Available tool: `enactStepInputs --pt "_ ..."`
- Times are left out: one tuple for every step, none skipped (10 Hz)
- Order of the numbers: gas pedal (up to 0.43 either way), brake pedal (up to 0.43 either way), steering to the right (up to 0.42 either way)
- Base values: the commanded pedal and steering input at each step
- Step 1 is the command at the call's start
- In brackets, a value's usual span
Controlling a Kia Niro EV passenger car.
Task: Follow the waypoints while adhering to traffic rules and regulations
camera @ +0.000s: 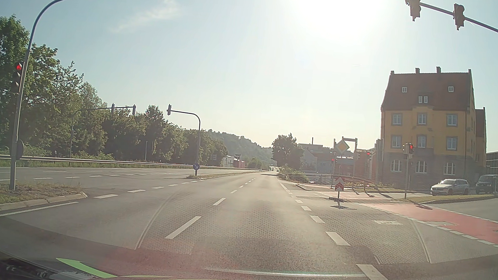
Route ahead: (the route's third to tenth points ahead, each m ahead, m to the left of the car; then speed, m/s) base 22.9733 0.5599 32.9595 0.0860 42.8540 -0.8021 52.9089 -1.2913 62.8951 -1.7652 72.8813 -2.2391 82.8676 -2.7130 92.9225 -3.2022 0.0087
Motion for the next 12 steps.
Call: enactStepInputs --pt "0.000 0.268 0.005" --pt "0.000 0.268 0.005" --pt "0.000 0.268 0.005" --pt "0.000 0.268 0.005" --pt "0.000 0.268 0.005" --pt "0.000 0.268 0.005" --pt "0.000 0.268 0.005" --pt "0.000 0.268 0.005" --pt "0.000 0.268 0.005" --pt "0.000 0.268 0.005" --pt "0.000 0.268 0.005" --pt "0.000 0.268 0.005"
